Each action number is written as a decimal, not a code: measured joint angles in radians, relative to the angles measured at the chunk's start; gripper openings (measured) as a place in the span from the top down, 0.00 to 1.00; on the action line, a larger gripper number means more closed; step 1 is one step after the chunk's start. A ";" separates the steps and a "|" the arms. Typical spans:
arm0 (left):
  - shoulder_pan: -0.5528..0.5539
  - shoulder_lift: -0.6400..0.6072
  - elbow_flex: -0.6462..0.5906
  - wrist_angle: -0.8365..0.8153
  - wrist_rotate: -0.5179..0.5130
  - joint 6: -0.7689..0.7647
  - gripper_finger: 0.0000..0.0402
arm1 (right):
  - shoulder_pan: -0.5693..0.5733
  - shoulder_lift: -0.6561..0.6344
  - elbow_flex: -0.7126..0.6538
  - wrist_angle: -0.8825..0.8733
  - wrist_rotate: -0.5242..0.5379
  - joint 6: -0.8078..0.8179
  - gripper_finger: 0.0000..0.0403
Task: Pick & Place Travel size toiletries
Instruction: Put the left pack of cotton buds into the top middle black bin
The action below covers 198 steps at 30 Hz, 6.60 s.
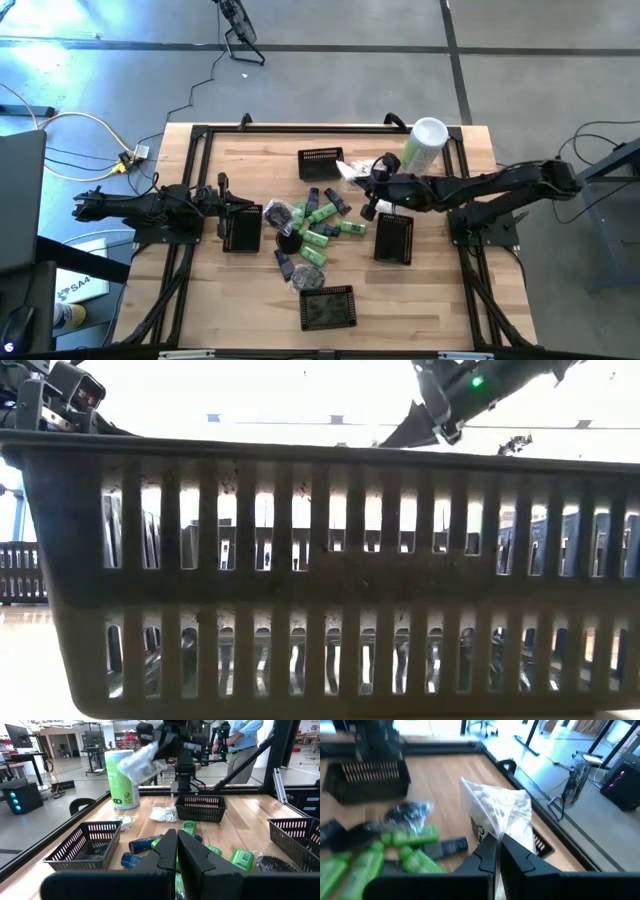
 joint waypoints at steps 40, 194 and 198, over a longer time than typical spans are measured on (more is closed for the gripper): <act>0.000 0.000 0.000 -0.001 0.003 0.008 0.97 | -0.009 -0.028 0.000 0.142 -0.060 0.062 0.99; 0.374 1.014 0.375 0.577 0.524 -0.068 0.48 | -0.015 -0.001 0.000 0.158 -0.566 0.184 0.99; 0.383 1.048 0.390 0.573 0.549 -0.007 0.48 | -0.049 0.043 0.000 0.233 -0.641 0.183 0.99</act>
